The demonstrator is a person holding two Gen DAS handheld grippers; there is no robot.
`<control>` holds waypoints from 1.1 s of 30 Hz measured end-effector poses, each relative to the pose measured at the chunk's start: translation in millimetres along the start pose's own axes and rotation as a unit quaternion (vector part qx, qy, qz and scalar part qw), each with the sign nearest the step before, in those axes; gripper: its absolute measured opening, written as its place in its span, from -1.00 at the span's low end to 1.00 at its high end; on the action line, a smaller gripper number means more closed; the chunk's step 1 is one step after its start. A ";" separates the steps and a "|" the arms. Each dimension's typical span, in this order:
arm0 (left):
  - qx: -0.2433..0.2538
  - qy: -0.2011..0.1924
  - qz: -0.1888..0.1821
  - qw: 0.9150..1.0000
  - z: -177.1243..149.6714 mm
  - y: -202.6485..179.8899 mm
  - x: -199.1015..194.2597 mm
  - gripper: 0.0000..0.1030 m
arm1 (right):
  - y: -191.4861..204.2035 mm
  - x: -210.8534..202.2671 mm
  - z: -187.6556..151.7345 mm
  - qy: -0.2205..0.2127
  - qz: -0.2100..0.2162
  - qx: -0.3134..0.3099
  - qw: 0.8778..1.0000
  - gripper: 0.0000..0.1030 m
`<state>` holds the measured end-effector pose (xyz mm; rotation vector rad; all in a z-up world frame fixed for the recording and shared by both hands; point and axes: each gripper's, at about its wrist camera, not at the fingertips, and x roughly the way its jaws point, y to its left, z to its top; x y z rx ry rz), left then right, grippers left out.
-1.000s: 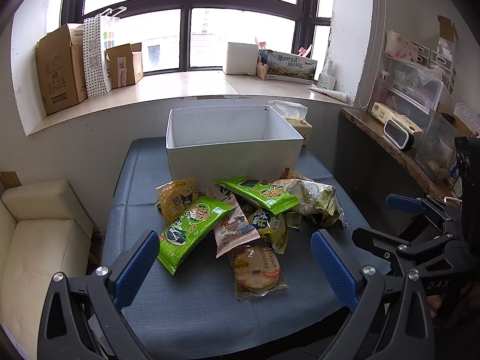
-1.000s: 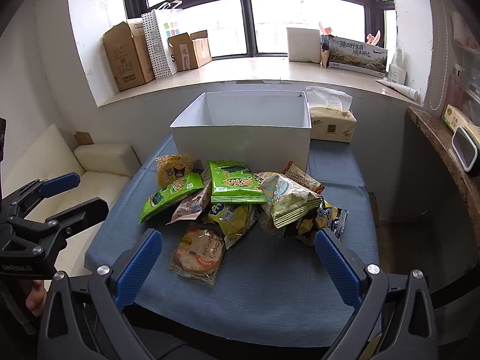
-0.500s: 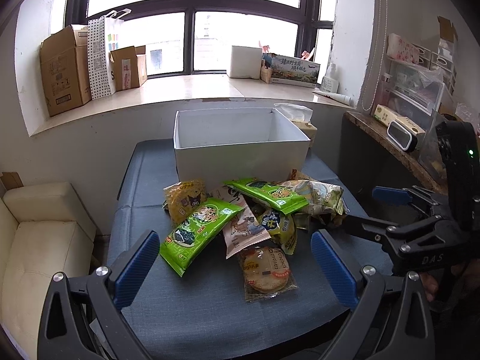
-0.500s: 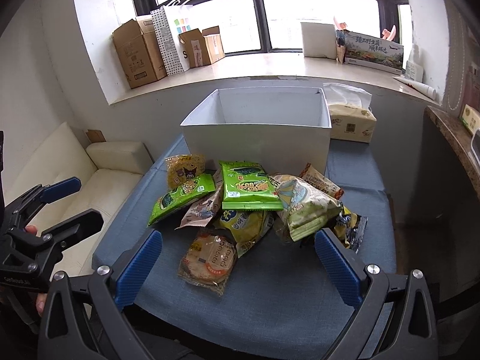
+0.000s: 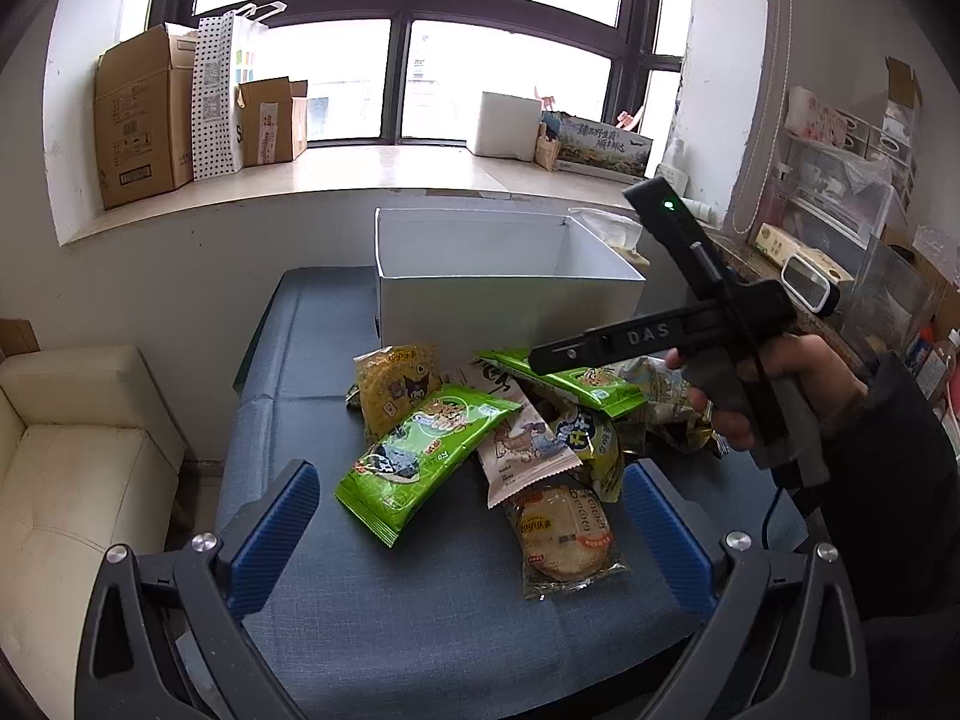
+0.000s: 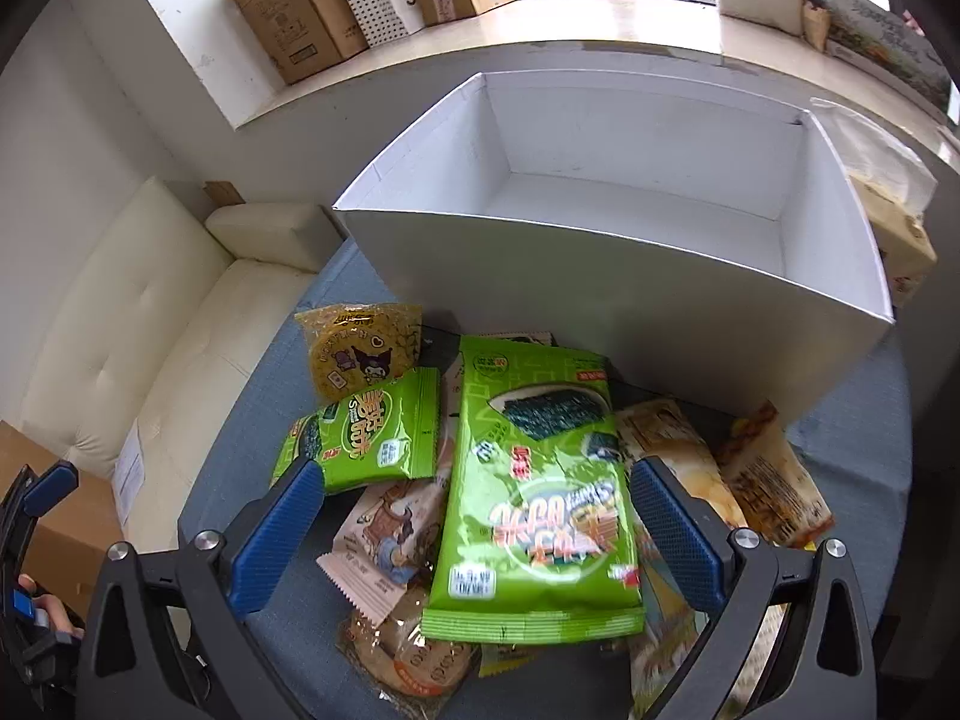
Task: Organize snacks
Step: 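Grasp a green seaweed pack with the right gripper while the left gripper grasps another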
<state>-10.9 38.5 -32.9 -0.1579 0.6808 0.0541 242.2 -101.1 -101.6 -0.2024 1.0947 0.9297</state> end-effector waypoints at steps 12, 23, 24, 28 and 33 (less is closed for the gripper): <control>0.006 0.013 -0.014 1.000 -5.6 1.4 3.5 1.00 | -7.4 37.2 5.4 0.063 -0.010 0.023 0.998 1.00; -0.002 0.023 -0.009 1.000 -8.7 8.7 10.1 1.00 | -21.5 51.3 18.2 0.087 -0.002 0.039 0.995 0.55; -0.004 0.024 -0.009 1.000 -8.7 9.4 10.4 1.00 | -20.0 50.0 15.3 0.093 -0.017 0.032 0.995 0.38; -0.007 0.024 -0.009 1.000 -8.9 11.6 11.7 1.00 | -18.9 39.6 14.1 0.078 0.009 0.033 0.996 0.31; 0.014 0.035 -0.001 0.999 -10.2 16.4 24.4 1.00 | -11.3 4.9 7.5 0.023 0.019 0.038 0.999 0.30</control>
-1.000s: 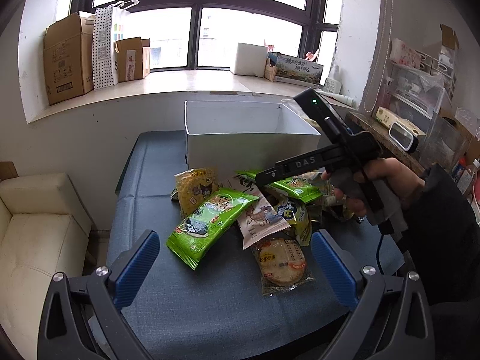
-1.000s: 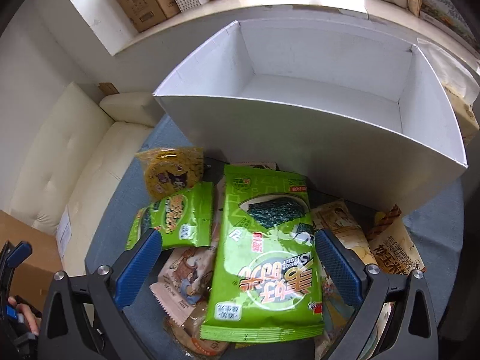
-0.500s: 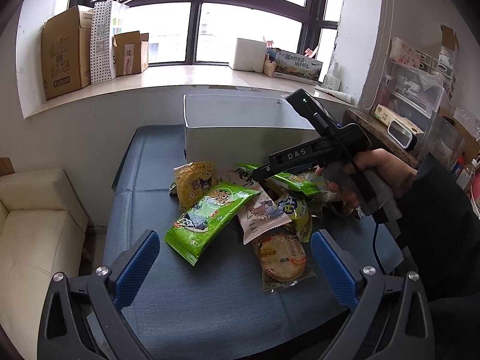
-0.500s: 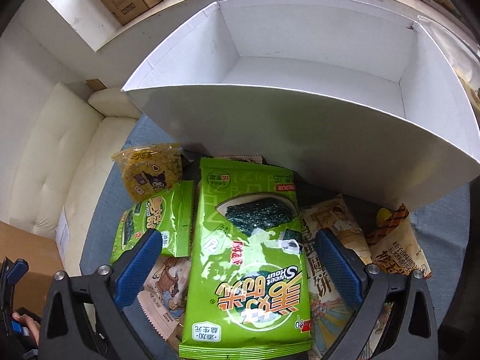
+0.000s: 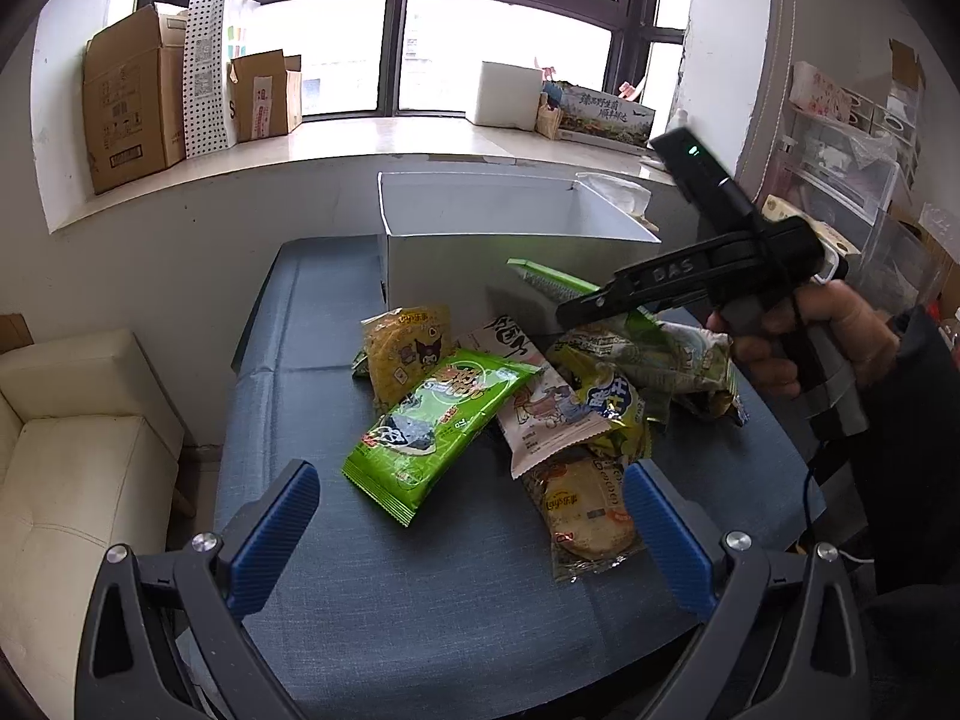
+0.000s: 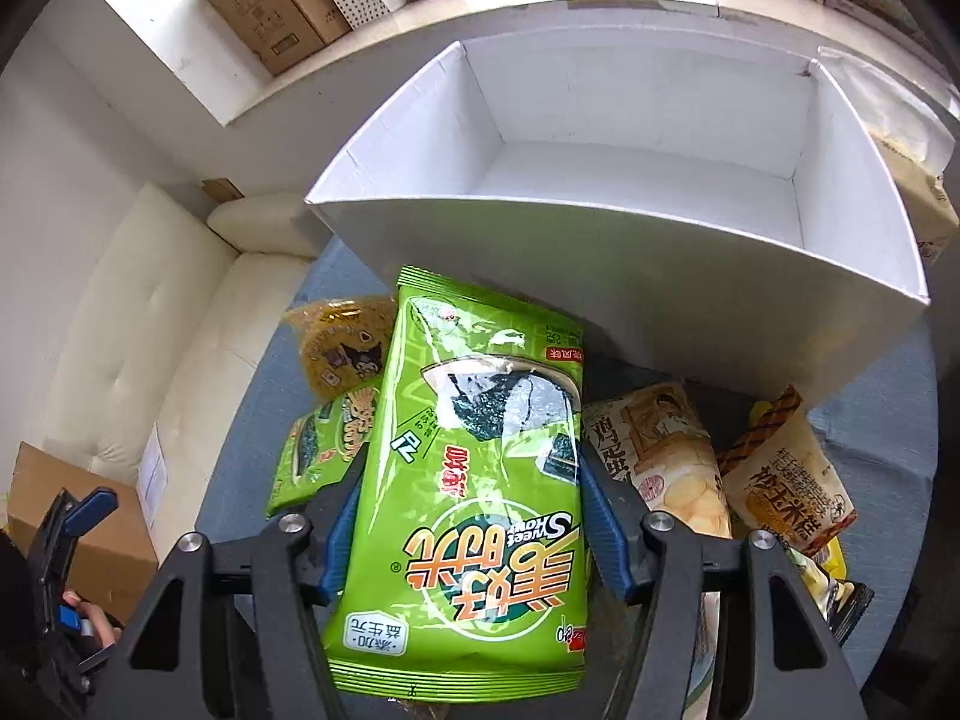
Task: Organize snacks
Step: 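Grasp a green seaweed pack with the right gripper while the left gripper grasps another, then carry both green seaweed packs over the white box and release them inside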
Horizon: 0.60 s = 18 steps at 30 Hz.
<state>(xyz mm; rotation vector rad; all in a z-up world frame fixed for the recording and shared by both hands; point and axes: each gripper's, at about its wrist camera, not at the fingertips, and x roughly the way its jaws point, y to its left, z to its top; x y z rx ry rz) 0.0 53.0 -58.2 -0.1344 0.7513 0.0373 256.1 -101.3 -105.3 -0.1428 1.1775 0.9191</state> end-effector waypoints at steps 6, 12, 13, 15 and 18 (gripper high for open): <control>0.037 0.053 -0.023 0.998 4.1 20.0 49.1 1.00 | 16.8 -62.4 -24.9 -0.075 0.023 -0.015 0.997 0.30; 0.086 0.108 -0.052 0.989 7.1 29.5 106.6 1.00 | 35.5 -106.7 -56.4 -0.119 0.049 -0.030 0.991 0.31; 0.087 0.117 -0.056 0.988 7.7 31.6 115.5 1.00 | 38.8 -109.7 -61.2 -0.123 0.053 -0.030 0.990 0.31; 0.092 0.133 -0.072 0.984 8.0 35.5 132.8 1.00 | 42.7 -114.6 -70.2 -0.125 0.061 -0.035 0.990 0.31; 0.095 0.156 -0.089 0.979 7.4 41.2 154.0 1.00 | 45.6 -118.0 -77.2 -0.127 0.063 -0.035 0.989 0.31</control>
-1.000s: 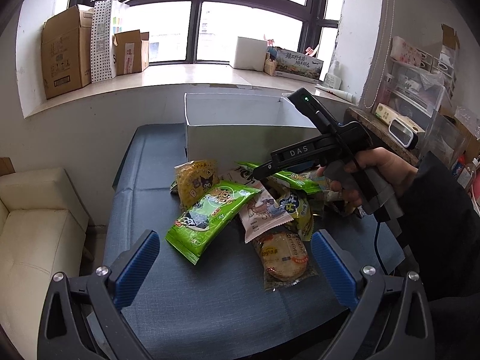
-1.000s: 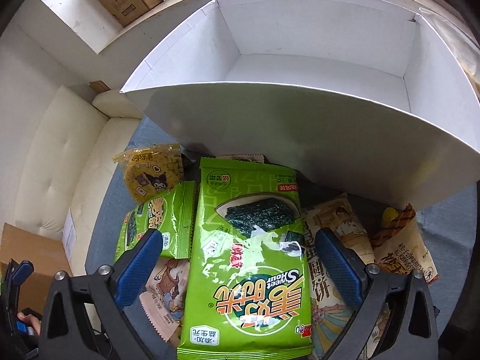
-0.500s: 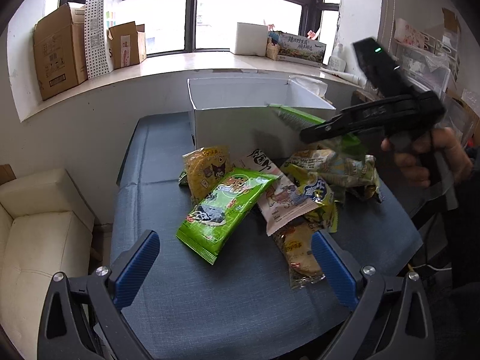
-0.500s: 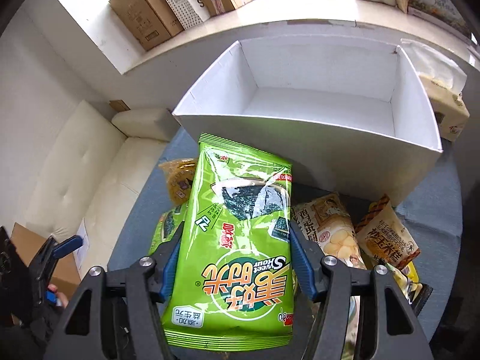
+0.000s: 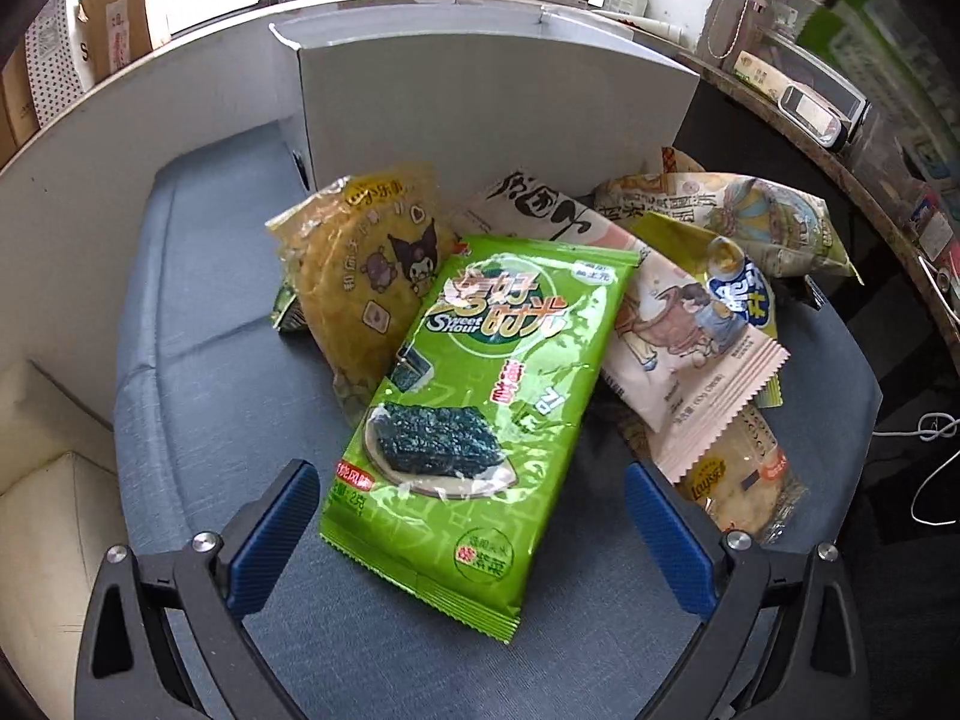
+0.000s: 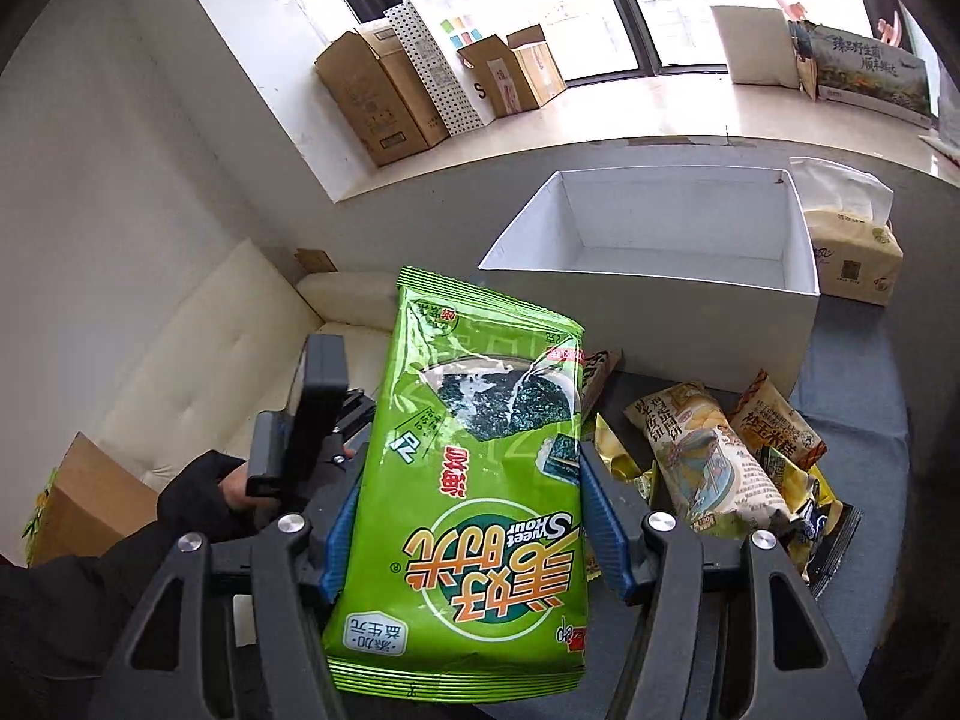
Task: Organize snacks
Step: 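Carry both green seaweed packs over the white box and release them inside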
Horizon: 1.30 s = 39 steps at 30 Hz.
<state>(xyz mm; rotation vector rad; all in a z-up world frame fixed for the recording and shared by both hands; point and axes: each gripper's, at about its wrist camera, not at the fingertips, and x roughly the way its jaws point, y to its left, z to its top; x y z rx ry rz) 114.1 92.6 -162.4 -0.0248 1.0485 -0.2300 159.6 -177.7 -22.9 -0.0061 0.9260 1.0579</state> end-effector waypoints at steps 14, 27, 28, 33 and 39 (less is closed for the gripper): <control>-0.010 -0.065 -0.002 0.998 -11.8 -9.5 -46.4 0.42 | -5.4 1.1 -18.9 0.000 0.007 0.032 0.999 0.33; -0.100 -0.119 0.077 0.985 72.5 -26.6 -132.4 0.43 | -20.6 -16.5 17.7 -0.074 -0.071 0.050 0.993 0.33; -0.102 -0.123 0.079 0.984 84.7 -28.0 -134.8 0.43 | -25.2 -18.2 26.7 -0.083 -0.076 0.050 0.992 0.33; -0.146 -0.131 0.086 0.977 154.8 -15.3 -124.3 0.43 | -74.3 -9.2 87.4 -0.110 -0.076 0.104 0.986 0.34; -0.206 -0.090 0.081 0.971 216.7 17.9 -53.7 0.43 | -137.0 37.7 149.1 -0.086 -0.159 0.130 0.975 0.34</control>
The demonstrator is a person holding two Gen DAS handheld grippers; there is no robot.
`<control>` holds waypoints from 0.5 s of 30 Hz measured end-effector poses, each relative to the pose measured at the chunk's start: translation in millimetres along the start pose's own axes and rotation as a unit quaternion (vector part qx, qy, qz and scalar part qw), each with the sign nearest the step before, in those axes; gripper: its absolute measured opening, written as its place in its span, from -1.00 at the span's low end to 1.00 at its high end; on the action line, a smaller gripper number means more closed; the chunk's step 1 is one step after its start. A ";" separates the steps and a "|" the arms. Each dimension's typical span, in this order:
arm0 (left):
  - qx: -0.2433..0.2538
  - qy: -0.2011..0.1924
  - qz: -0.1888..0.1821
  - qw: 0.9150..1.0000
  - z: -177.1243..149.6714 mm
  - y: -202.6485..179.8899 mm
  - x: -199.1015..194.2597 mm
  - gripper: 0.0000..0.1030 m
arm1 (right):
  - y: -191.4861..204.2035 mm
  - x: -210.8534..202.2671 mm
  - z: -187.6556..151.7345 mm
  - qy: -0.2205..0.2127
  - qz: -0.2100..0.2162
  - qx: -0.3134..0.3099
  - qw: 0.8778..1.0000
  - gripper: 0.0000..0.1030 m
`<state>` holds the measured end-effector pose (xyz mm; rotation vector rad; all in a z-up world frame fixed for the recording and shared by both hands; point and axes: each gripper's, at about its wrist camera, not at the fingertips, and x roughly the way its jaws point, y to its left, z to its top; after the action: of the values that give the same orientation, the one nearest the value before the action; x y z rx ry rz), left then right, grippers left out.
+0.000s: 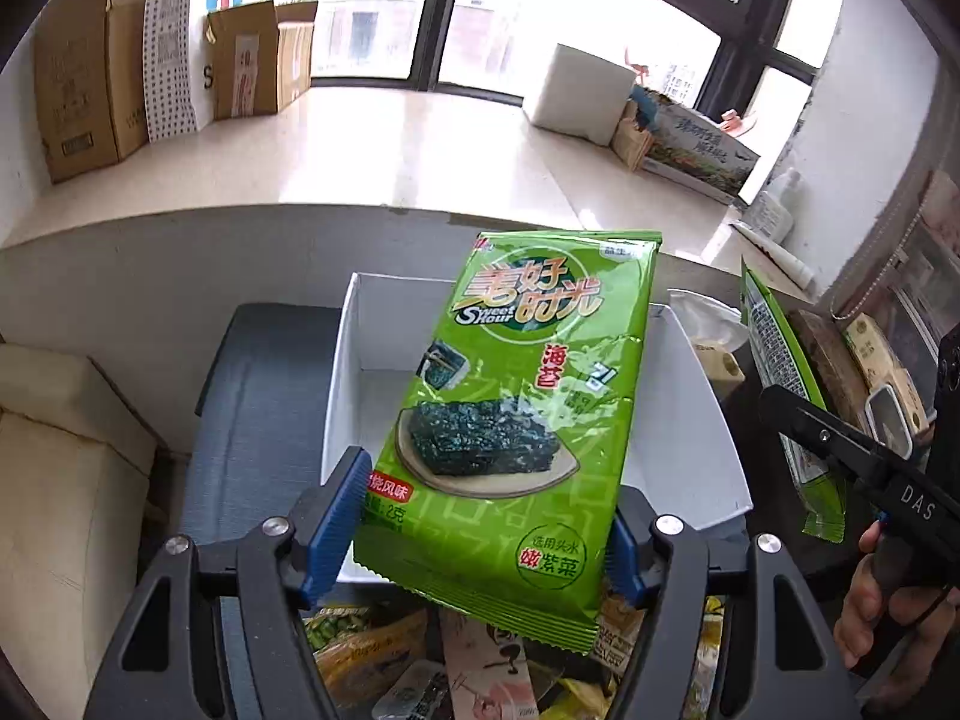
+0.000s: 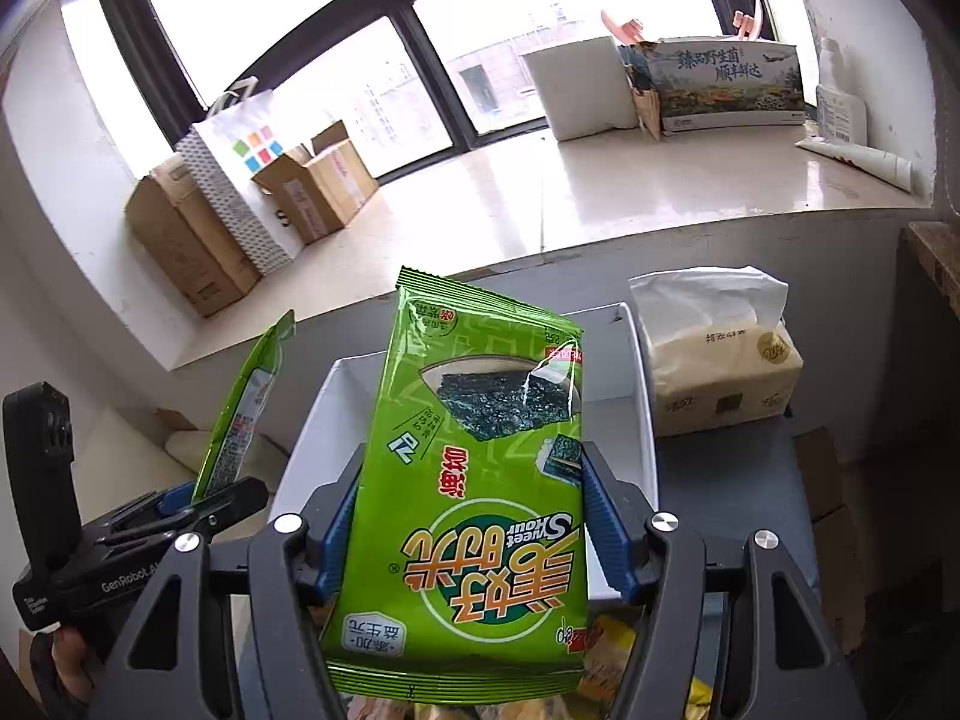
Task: Organize snacks
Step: 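Carry both green seaweed packs over the white box and release them inside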
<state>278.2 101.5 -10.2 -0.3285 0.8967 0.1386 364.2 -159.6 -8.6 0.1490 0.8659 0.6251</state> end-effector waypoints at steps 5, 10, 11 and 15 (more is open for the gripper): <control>-0.013 0.027 -0.005 1.000 2.0 10.9 38.7 1.00 | -14.3 38.1 11.3 0.026 -0.010 0.008 1.000 0.87; 0.004 0.004 0.003 1.000 -7.1 18.6 33.2 1.00 | -32.9 33.5 5.8 0.004 -0.006 0.035 0.999 1.00; 0.005 0.001 0.003 1.000 -7.0 19.8 30.7 1.00 | -33.7 32.9 5.5 0.008 -0.008 0.033 0.999 1.00; 0.014 -0.029 -0.004 0.999 -10.7 23.2 10.0 1.00 | -29.0 18.6 2.2 -0.001 0.012 0.018 1.000 1.00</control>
<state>270.6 119.6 -29.4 -0.3005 0.8396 0.1276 388.0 -172.3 -30.2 0.1915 0.8751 0.6316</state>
